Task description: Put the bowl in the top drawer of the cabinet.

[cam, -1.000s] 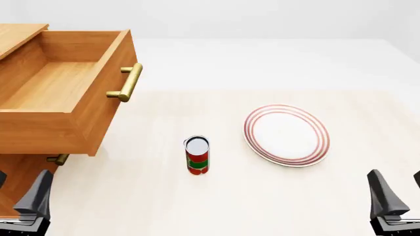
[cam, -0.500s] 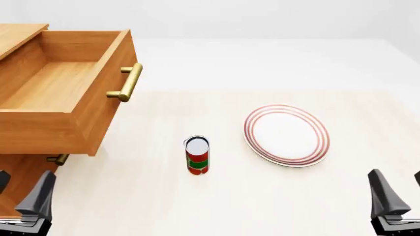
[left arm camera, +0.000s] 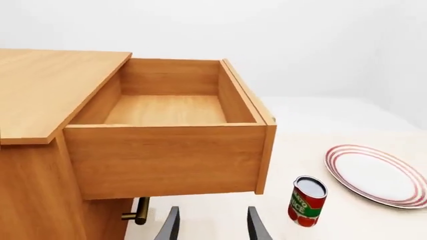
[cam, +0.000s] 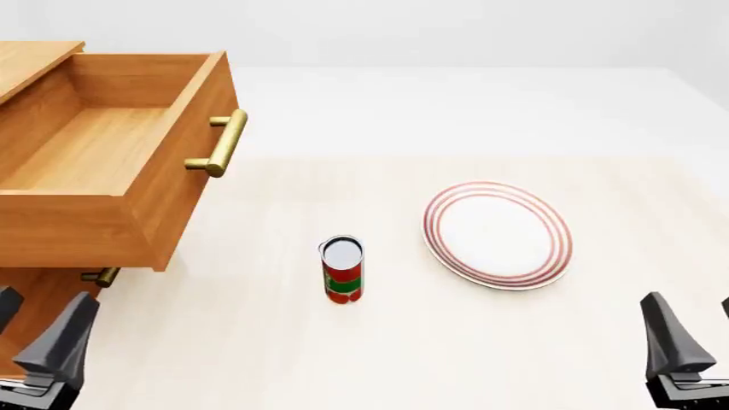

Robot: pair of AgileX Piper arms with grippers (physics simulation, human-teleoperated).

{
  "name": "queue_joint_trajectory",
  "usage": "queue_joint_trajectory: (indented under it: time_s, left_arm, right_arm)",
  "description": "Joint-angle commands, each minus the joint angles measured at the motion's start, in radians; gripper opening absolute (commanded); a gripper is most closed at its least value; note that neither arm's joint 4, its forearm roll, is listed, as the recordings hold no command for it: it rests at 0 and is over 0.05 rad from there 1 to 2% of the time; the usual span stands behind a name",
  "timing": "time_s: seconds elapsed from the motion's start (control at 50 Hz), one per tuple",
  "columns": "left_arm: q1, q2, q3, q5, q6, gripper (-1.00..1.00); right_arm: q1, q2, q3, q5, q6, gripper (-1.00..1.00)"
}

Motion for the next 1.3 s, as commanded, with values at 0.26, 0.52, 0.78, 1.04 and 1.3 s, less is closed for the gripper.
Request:
queue_joint_trajectory:
  time_s: [0.26, 0.52, 0.78, 1.04, 1.3]
  left_arm:
    - [-0.211, 0.015, -0.185, 0.173, -0.011, 1.00]
    - [-0.301, 0.086, -0.256, 0.190, -0.015, 1.00]
    - [-0.405, 0.190, -0.324, 0.185, -0.044, 1.00]
    - [-0.503, 0.305, -0.364, 0.141, -0.029, 1.00]
    - [-0.571, 0.408, -0.397, 0.096, -0.040, 1.00]
  right_arm:
    - [0.000, 0.000, -0.001, 0.001, 0.000, 1.00]
    - [0.000, 0.000, -0.001, 0.001, 0.000, 1.00]
    - [0.000, 0.000, -0.001, 0.001, 0.000, 1.00]
    - [0.000, 0.000, -0.001, 0.001, 0.000, 1.00]
    - [0.000, 0.000, -0.001, 0.001, 0.000, 1.00]
